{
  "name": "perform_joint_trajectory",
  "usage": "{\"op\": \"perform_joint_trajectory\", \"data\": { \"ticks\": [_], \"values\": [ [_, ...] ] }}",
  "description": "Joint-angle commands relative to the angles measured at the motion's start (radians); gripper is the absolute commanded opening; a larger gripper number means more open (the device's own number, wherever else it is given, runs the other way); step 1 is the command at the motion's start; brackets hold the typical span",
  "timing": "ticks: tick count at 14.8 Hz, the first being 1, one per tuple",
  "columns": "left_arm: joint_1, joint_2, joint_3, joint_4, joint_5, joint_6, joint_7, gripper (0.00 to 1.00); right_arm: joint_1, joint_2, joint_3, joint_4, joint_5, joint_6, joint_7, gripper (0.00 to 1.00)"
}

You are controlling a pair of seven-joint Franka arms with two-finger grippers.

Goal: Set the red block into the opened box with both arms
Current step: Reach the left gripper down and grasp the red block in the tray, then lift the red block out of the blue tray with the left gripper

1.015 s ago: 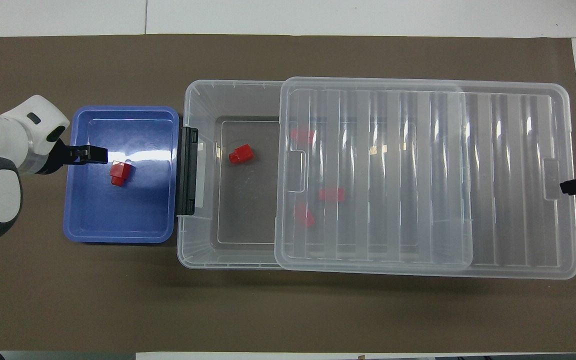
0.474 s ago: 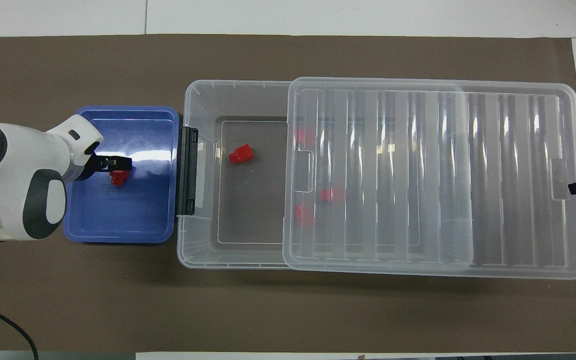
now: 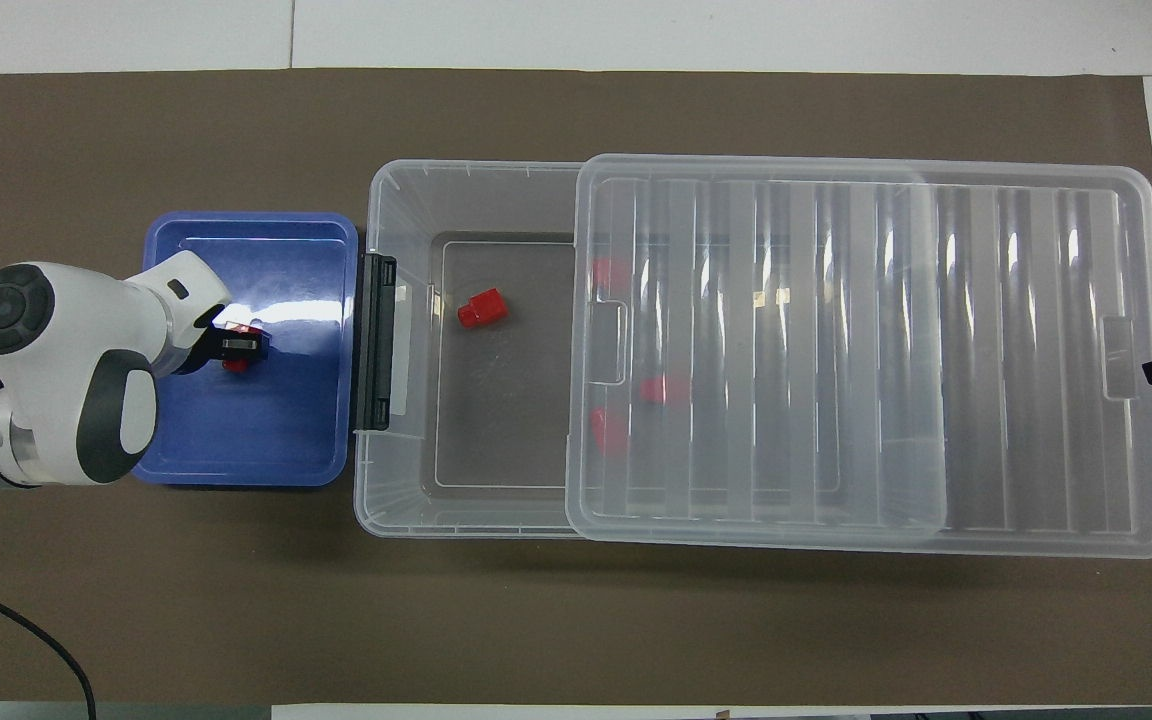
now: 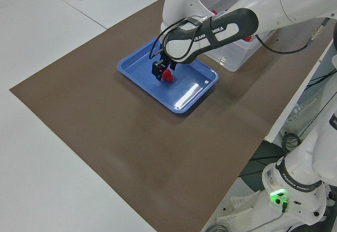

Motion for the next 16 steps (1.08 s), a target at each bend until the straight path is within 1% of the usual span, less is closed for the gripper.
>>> {"op": "perform_joint_trajectory", "data": {
  "ticks": [1, 2, 4, 6, 7, 9, 11, 12, 14, 16],
  "values": [
    [-0.008, -0.039, 0.007, -0.020, -0.015, 0.008, -0.009, 0.00, 0.005, 0.051, 0.041, 0.133, 0.004, -0.111, 0.044, 1.00],
    [-0.008, -0.062, 0.005, -0.014, -0.015, -0.015, -0.011, 0.00, 0.008, 0.057, 0.064, 0.170, 0.004, -0.140, 0.078, 1.00],
    [-0.009, -0.122, 0.005, 0.020, -0.015, -0.110, -0.018, 0.00, 0.008, 0.060, 0.143, 0.231, 0.004, -0.203, 0.170, 1.00],
    [-0.014, -0.147, -0.005, 0.093, -0.013, -0.226, -0.063, 0.00, 0.009, 0.059, 0.208, 0.277, 0.006, -0.269, 0.271, 1.00],
    [-0.037, -0.151, -0.005, 0.139, -0.013, -0.286, -0.095, 0.00, 0.008, 0.056, 0.223, 0.282, 0.013, -0.283, 0.308, 1.00],
    [-0.077, -0.151, -0.005, 0.242, -0.013, -0.407, -0.161, 0.00, 0.041, 0.045, 0.229, 0.287, 0.053, -0.330, 0.376, 1.00],
    [-0.121, -0.151, -0.005, 0.319, -0.013, -0.477, -0.234, 0.00, 0.065, 0.048, 0.231, 0.308, 0.041, -0.361, 0.442, 1.00],
    [-0.156, -0.142, -0.005, 0.354, -0.013, -0.494, -0.291, 0.00, 0.109, 0.056, 0.220, 0.328, 0.046, -0.375, 0.460, 1.00],
    [-0.239, -0.137, -0.005, 0.366, -0.010, -0.486, -0.412, 0.00, 0.144, 0.056, 0.194, 0.331, 0.053, -0.394, 0.523, 1.00],
    [-0.305, -0.137, -0.005, 0.365, -0.010, -0.472, -0.506, 0.00, 0.178, 0.050, 0.184, 0.330, 0.050, -0.403, 0.528, 1.00]
  ]
}}
